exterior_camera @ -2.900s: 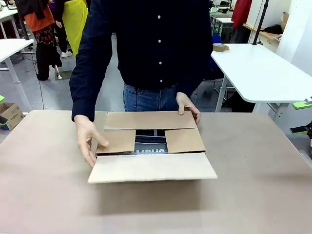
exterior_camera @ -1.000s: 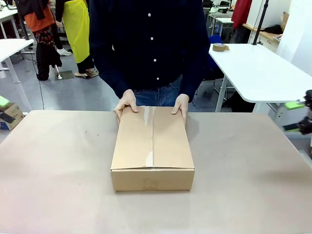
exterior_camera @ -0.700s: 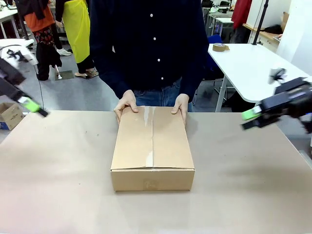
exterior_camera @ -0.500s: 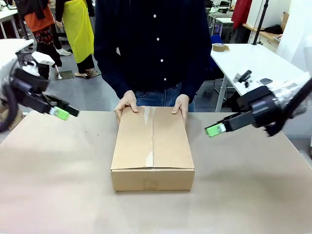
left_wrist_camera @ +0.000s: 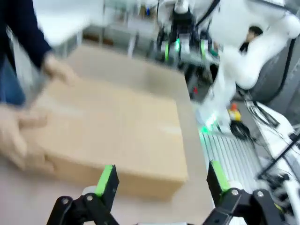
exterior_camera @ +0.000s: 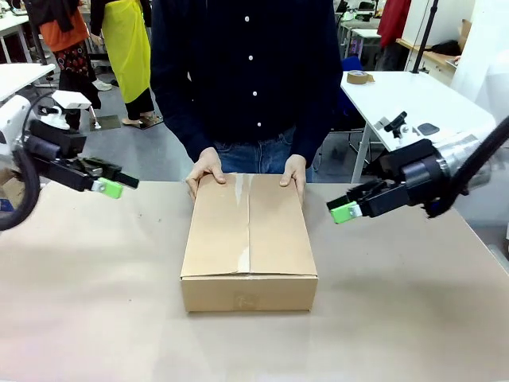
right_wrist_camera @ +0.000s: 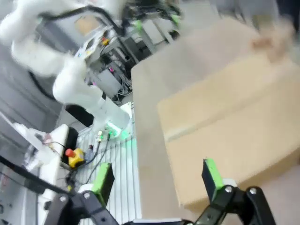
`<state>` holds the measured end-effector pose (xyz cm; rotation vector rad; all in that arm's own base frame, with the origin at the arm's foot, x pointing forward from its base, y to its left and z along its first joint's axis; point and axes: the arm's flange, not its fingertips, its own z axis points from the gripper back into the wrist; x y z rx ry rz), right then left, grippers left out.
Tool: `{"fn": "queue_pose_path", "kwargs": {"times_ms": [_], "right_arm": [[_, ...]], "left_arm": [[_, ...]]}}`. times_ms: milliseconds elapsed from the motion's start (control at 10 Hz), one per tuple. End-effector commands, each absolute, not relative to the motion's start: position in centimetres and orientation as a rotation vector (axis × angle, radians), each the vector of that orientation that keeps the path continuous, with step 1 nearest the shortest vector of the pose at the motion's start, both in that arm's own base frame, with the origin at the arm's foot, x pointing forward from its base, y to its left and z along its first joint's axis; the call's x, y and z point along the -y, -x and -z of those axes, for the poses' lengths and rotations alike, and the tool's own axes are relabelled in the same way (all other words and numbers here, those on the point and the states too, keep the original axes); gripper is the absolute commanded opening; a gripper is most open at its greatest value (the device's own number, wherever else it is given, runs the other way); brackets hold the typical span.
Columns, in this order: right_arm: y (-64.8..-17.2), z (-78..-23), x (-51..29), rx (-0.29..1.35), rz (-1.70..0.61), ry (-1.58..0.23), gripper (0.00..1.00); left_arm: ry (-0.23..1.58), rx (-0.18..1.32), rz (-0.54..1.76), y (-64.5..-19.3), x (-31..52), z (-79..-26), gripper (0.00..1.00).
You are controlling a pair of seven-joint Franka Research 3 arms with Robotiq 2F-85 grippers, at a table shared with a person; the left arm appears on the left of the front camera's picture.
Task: Pack the gift set into the box.
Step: Press and hold the closed box until the human finishes sealing it.
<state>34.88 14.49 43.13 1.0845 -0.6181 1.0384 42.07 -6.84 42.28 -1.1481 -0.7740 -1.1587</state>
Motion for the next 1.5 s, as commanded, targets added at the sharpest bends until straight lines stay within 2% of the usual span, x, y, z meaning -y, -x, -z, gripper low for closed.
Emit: {"fn": "queue_pose_path", "kwargs": {"times_ms": [0, 100, 300, 400, 500, 600, 700, 800, 1000, 1400], "right_arm": [[-39.3, -40.5, -17.0, 0.973, -1.321, -1.165, 1.0], [-41.1, -39.4, -17.5, 1.044, -1.369, -1.159, 1.0], [-42.8, -37.4, -19.7, 1.095, -1.388, -1.196, 1.0], [-40.0, -41.0, -17.6, 0.997, -1.297, -1.097, 1.0], [-40.0, -41.0, -17.6, 0.997, -1.297, -1.097, 1.0], [-41.8, -38.3, -18.5, 1.058, -1.346, -1.131, 1.0], [-42.9, -36.9, -19.6, 1.062, -1.359, -1.069, 1.0], [-43.8, -35.2, -20.5, 1.123, -1.346, -1.027, 1.0], [-45.0, -32.1, -21.7, 1.144, -1.356, -0.985, 1.0], [-44.5, -30.2, -21.6, 1.045, -1.394, -0.94, 1.0]], "left_arm": [[1.062, 1.401, 1.208, -41.6, 9.9, -39.8, 1.0], [1.086, 1.452, 1.236, -41.4, 10.5, -38.9, 1.0], [1.156, 1.352, 1.39, -40.2, 12.6, -37.6, 1.0], [1.05, 1.262, 1.454, -39.7, 13.8, -37.4, 1.0], [1.113, 1.363, 1.249, -40.7, 12.0, -39.0, 1.0], [1.113, 1.363, 1.249, -40.7, 12.0, -39.0, 1.0], [1.111, 1.338, 1.36, -39.9, 13.5, -37.9, 1.0], [1.122, 1.242, 1.397, -39.9, 15.8, -36.7, 1.0], [1.097, 1.123, 1.398, -41.0, 19.1, -35.1, 1.0], [0.942, 1.074, 1.341, -44.4, 21.0, -32.6, 1.0]]}}
